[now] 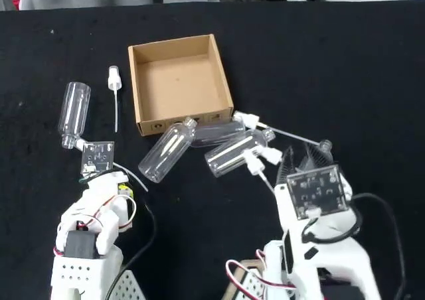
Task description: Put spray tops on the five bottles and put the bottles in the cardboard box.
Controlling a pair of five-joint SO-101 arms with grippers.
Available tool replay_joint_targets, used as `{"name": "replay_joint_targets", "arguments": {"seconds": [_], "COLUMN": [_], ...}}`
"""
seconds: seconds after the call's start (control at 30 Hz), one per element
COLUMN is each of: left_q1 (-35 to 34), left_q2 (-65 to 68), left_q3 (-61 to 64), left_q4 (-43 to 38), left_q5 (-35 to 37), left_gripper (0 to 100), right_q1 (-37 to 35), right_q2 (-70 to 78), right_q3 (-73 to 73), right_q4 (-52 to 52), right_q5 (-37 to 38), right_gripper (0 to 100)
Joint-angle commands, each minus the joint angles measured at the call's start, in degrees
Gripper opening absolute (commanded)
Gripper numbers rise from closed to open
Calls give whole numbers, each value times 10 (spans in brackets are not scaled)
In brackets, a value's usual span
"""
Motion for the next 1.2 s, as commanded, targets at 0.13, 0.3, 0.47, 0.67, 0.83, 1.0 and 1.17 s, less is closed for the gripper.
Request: {"name": "replay_joint_targets", "arguments": {"seconds": [0.13,0.3,0.47,0.67,0.83,1.0,1.17], "left_q1": [5,5,5,5,5,5,5], "left_q2": [-4,-4,-4,-4,-4,-4,-4], "left_q3": [15,15,15,15,15,15,15], "left_q4": [-11,-11,-11,-11,-11,-11,-11], "left_q5": [-6,-6,-6,-6,-6,-6,-6], "left_gripper": [30,30,30,30,30,30,30], "right_q1": [11,11,36,126,154,175,194], "right_q2": [124,188,262,354,411,458,504], "right_q3": [-118,-137,-131,-132,-131,-130,-131], "right_q4": [69,107,120,89,62,33,12], "right_q5": [-3,-53,-79,-76,-81,-82,-91], "right_gripper": [82,119,186,250,248,248,248]}}
